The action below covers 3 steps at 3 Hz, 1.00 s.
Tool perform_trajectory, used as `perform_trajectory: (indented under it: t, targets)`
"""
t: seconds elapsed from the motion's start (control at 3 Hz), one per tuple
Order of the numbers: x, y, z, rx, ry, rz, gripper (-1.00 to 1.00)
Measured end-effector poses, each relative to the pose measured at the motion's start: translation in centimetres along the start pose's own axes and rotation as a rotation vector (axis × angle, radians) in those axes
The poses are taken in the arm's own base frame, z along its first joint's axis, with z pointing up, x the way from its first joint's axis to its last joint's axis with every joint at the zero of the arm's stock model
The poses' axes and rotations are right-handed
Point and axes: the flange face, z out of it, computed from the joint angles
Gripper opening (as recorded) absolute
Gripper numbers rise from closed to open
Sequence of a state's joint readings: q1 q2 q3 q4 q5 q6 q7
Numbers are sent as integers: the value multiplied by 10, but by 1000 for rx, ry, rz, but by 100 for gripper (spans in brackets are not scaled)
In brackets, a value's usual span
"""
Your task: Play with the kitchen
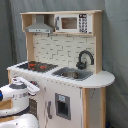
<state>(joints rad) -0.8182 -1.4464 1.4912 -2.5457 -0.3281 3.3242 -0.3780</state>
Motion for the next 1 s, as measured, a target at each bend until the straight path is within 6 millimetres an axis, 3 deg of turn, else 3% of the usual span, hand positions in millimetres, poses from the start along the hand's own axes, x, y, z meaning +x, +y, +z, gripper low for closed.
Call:
perform_trajectory:
  t: [1.0]
  targets:
    - [-1,0,-1,-2,10,335,-100]
